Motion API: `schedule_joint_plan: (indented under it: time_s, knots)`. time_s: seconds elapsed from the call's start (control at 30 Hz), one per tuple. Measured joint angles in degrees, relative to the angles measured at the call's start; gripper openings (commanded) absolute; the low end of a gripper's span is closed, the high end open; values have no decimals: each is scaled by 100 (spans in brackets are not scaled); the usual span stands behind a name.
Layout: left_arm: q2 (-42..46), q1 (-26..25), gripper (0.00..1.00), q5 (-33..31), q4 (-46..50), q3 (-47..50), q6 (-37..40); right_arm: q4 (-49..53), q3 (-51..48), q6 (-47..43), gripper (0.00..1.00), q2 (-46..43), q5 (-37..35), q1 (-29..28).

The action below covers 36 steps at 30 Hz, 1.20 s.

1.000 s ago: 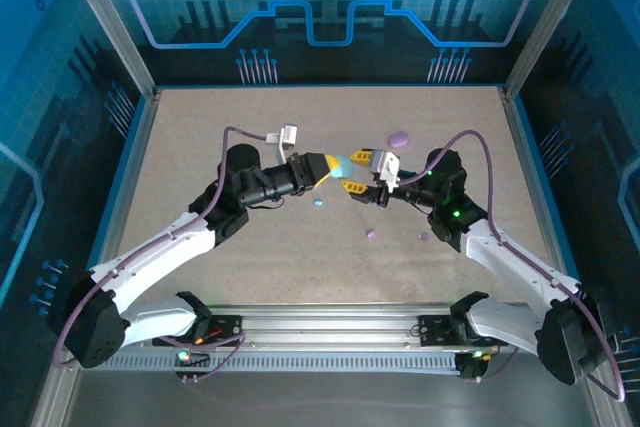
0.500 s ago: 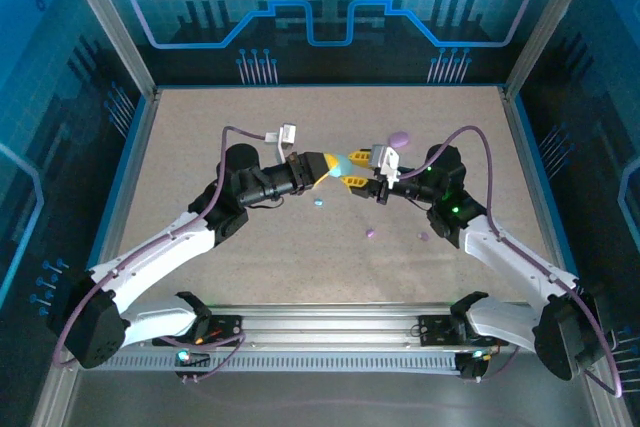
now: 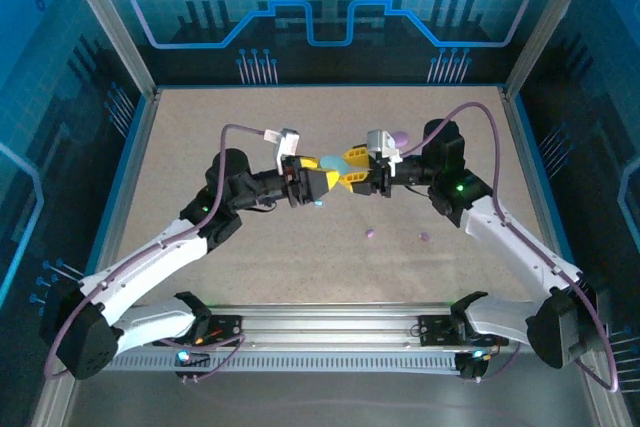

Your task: Insert the wireless bluetooth earbuds into the charging case

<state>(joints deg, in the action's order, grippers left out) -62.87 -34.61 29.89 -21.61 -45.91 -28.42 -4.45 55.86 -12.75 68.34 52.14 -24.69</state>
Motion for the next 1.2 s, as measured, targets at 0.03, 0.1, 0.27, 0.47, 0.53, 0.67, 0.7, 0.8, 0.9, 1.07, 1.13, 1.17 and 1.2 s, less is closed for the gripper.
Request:
schedule_joint_plan:
  time_s: [0.03,0.1,0.27,0.47,0.53,0.67,0.7,0.8,0.9,1.07,1.13,1.17,1.2]
  knots:
    - [39,0,59,72,-13,55,310,120,79,11,36,31,87,9]
    - [131,-2,57,221,-35,197,1005,437,275,11,36,118,306,37]
    - [216,-2,55,389,-68,306,2057,1154,643,-160,36,304,693,50]
    - [219,0,54,470,-70,306,2524,1661,874,-422,36,391,942,76]
    - [219,-2,55,468,-103,306,2586,1825,901,-511,36,420,1003,74]
    - [219,-2,55,446,-111,306,2590,2009,953,-656,36,479,1038,76]
    - [219,-2,54,446,-111,306,2590,2020,953,-684,36,481,1040,76]
    - [216,-2,53,446,-94,306,2588,2048,953,-726,36,481,1038,74]
    - [212,0,53,446,-92,306,2583,2048,953,-750,36,481,1003,63]
    - [168,0,54,446,-98,306,2540,2044,953,-785,37,479,931,59]
    - [164,0,54,446,-101,306,2535,2035,951,-787,37,474,901,52]
    - [164,0,54,444,-101,306,2535,2031,951,-789,37,468,876,44]
    - [164,0,54,444,-101,306,2533,2028,949,-791,37,461,850,33]
